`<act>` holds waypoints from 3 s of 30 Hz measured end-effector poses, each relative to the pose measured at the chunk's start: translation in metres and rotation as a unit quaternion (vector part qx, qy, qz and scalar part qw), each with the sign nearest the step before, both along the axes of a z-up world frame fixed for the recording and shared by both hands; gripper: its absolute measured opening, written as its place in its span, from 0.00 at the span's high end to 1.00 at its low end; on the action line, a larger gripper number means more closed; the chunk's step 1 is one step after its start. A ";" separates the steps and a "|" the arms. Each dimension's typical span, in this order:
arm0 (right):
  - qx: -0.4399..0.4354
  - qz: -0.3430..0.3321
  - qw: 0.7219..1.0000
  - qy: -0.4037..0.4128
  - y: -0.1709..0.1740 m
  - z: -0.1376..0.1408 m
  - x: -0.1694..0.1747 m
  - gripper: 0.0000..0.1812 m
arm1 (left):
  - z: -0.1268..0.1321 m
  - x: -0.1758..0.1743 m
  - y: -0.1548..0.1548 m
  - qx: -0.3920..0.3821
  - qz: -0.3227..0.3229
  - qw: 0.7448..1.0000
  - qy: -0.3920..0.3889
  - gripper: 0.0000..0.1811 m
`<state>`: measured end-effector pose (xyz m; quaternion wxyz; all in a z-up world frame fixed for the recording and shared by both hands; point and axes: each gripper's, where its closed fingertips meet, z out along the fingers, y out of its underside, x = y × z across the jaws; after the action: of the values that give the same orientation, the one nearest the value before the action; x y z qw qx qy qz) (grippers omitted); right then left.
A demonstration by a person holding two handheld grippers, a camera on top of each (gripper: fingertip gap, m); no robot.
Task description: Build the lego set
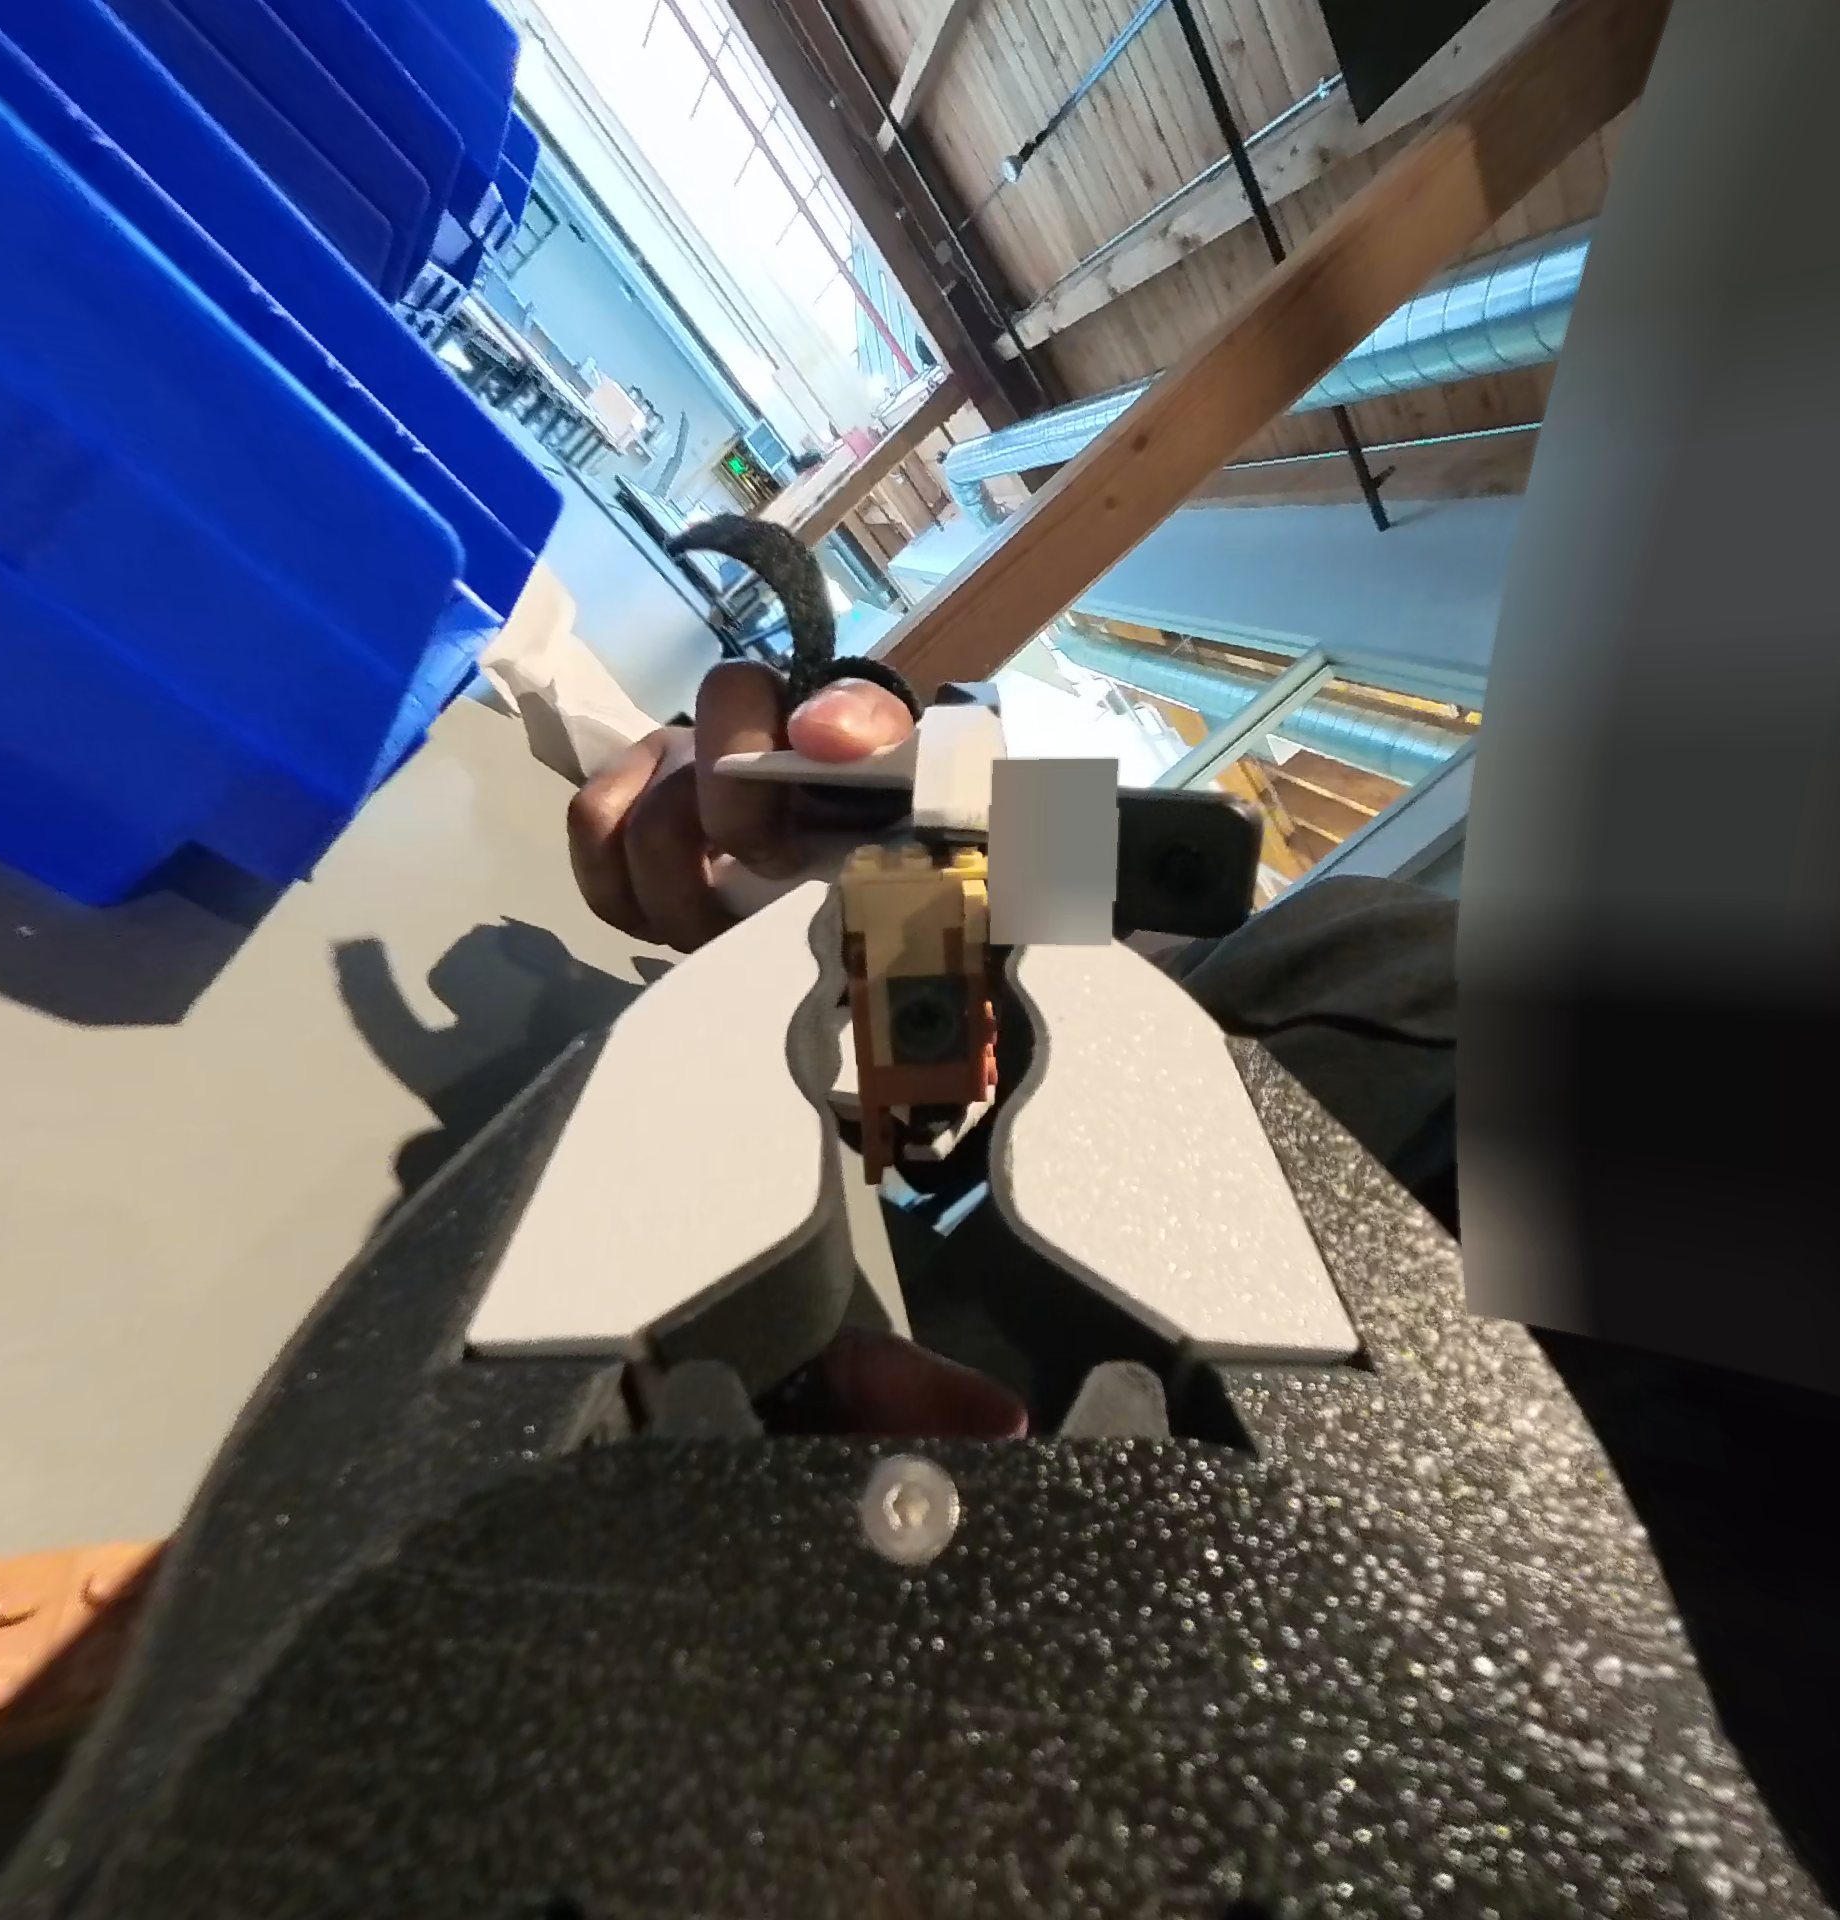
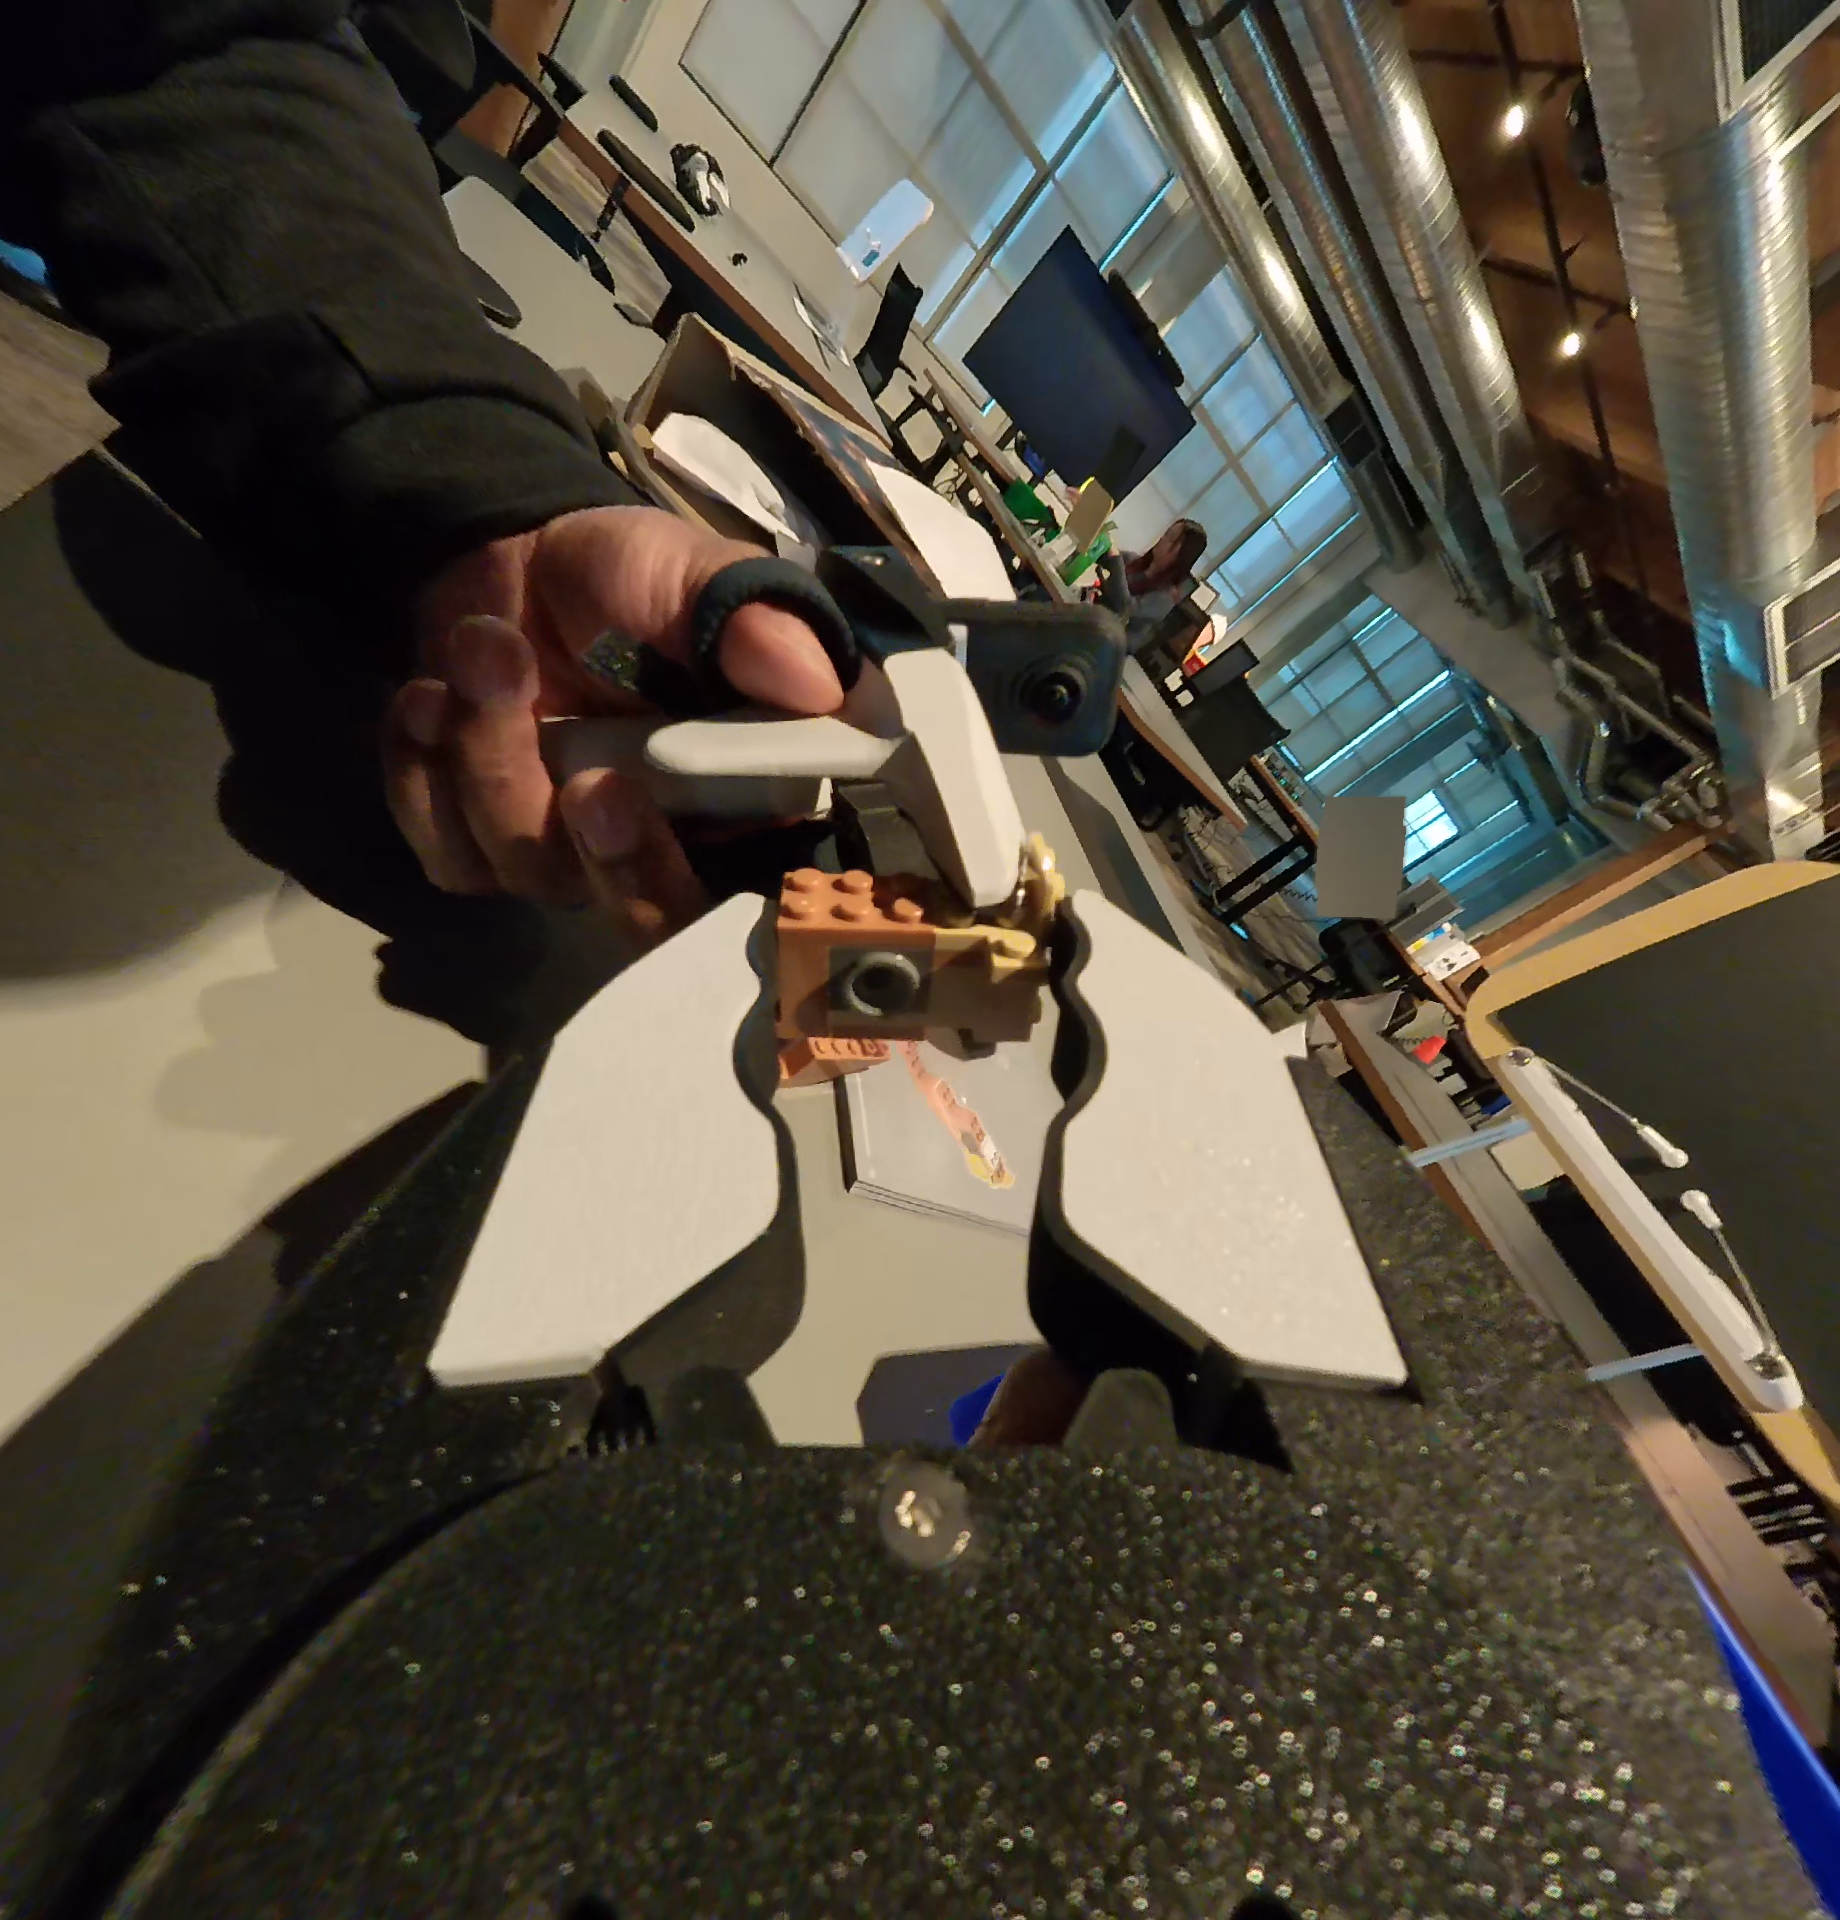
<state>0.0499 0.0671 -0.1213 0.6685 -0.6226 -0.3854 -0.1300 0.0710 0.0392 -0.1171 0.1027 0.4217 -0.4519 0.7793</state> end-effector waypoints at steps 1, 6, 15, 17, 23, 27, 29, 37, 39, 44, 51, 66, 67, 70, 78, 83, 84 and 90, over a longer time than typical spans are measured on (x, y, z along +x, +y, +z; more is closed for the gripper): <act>0.002 0.000 1.000 -0.001 0.000 0.000 0.000 0.73 | 0.000 0.000 0.000 0.002 0.001 1.000 -0.002 0.86; 0.008 -0.005 1.000 -0.014 -0.002 -0.002 -0.001 0.73 | 0.000 -0.001 0.000 0.015 0.005 1.000 -0.009 0.86; 0.006 -0.021 1.000 -0.004 -0.002 -0.001 0.002 0.73 | 0.003 0.001 0.002 0.031 0.019 0.999 -0.023 0.86; -0.019 -0.025 0.999 0.038 0.001 -0.003 0.007 0.73 | 0.001 0.005 0.007 0.015 0.021 1.000 -0.001 0.85; -0.099 -0.001 0.965 0.242 0.006 -0.002 0.021 0.73 | 0.004 0.013 0.023 0.019 0.046 0.999 0.006 0.68; -0.129 0.052 0.918 0.373 0.002 0.010 0.024 0.73 | 0.020 0.012 0.040 0.068 0.088 0.992 -0.063 0.67; -0.140 0.075 0.894 0.419 -0.001 0.015 0.026 0.73 | 0.029 0.009 0.045 0.100 0.104 0.984 -0.106 0.67; -0.146 0.113 0.853 0.489 -0.004 0.024 0.031 0.73 | 0.029 0.004 0.038 0.213 0.137 0.949 -0.187 0.69; -0.146 0.107 0.864 0.469 -0.004 0.021 0.029 0.73 | 0.030 0.003 0.036 0.213 0.138 0.947 -0.195 0.70; -0.170 0.084 0.907 0.375 -0.004 0.005 0.017 0.73 | 0.029 -0.010 0.029 0.330 0.126 0.889 -0.289 0.72; -0.196 0.086 0.933 0.291 -0.007 -0.011 -0.001 0.73 | -0.011 -0.028 0.021 0.629 0.108 0.586 -0.499 0.72; -0.227 0.123 0.894 0.366 -0.006 -0.009 -0.012 0.73 | -0.033 -0.017 0.008 0.705 0.135 0.432 -0.546 0.67; -0.229 0.124 0.894 0.364 -0.006 -0.010 -0.013 0.72 | -0.033 -0.017 0.007 0.704 0.136 0.432 -0.547 0.67; -0.233 0.127 0.893 0.362 -0.006 -0.012 -0.017 0.73 | -0.036 -0.016 0.006 0.710 0.133 0.426 -0.545 0.68; -0.230 0.142 0.894 0.358 -0.009 -0.011 -0.024 0.73 | -0.023 -0.017 0.005 0.697 0.179 0.421 -0.553 0.85; -0.220 0.149 0.892 0.366 -0.010 -0.005 -0.025 0.73 | -0.018 -0.017 0.003 0.692 0.203 0.409 -0.559 0.86; -0.219 0.151 0.892 0.367 -0.011 -0.005 -0.025 0.73 | -0.017 -0.017 0.003 0.690 0.207 0.408 -0.560 0.85; -0.221 0.156 0.888 0.373 -0.012 -0.004 -0.027 0.73 | -0.016 -0.018 0.002 0.690 0.210 0.407 -0.561 0.86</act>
<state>0.0233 0.0555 -0.1252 0.6201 -0.6886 -0.2188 0.3056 0.0528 0.0410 -0.1334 -0.6658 -0.0996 -0.6907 0.2640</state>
